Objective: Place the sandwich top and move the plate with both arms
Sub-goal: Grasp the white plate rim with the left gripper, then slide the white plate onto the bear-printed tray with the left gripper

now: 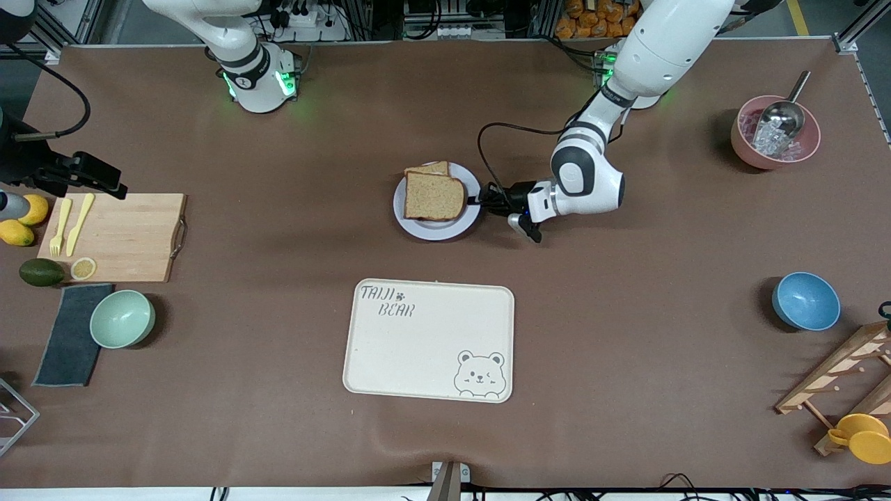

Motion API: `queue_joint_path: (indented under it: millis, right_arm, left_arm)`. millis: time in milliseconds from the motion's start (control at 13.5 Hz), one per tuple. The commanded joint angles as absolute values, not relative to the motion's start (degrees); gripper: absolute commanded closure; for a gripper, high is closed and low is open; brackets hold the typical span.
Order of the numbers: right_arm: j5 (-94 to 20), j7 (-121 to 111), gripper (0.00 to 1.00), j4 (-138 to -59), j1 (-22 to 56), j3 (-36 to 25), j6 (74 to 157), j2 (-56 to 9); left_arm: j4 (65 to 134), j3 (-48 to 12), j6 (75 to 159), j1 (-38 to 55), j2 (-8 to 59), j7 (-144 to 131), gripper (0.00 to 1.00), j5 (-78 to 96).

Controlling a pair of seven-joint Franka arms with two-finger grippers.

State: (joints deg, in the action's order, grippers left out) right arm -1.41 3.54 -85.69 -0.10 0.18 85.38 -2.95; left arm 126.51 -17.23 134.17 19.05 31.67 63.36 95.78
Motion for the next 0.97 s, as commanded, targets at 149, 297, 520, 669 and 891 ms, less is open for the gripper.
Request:
queue_joint_path:
  millis: [149,297,520,669,891]
  right_arm:
    - [-0.6,3.1,0.0,-84.6,-0.6,0.7,84.8,-3.4]
    - [-0.5,3.1,0.0,-84.6,-0.6,0.6,84.6,-3.3]
    - [-0.6,3.0,0.0,-84.6,-0.6,0.6,84.4,-3.3]
    - [-0.6,3.1,0.0,-84.6,-0.6,0.6,84.3,-3.3]
    - [-0.6,3.1,0.0,-84.7,-0.6,0.6,84.3,-3.3]
  left_arm:
    - [125.8,-17.8,135.1,18.4,31.7,64.6,1.0,102.5]
    - [125.5,-18.2,135.0,18.4,30.9,64.8,1.0,106.9]
    - [124.9,-18.3,135.0,17.8,30.1,64.9,1.0,110.5]
    - [124.5,-18.2,132.7,17.0,29.4,65.0,1.0,113.5]
    - [122.8,-18.2,131.7,16.1,29.4,65.0,1.0,116.7]
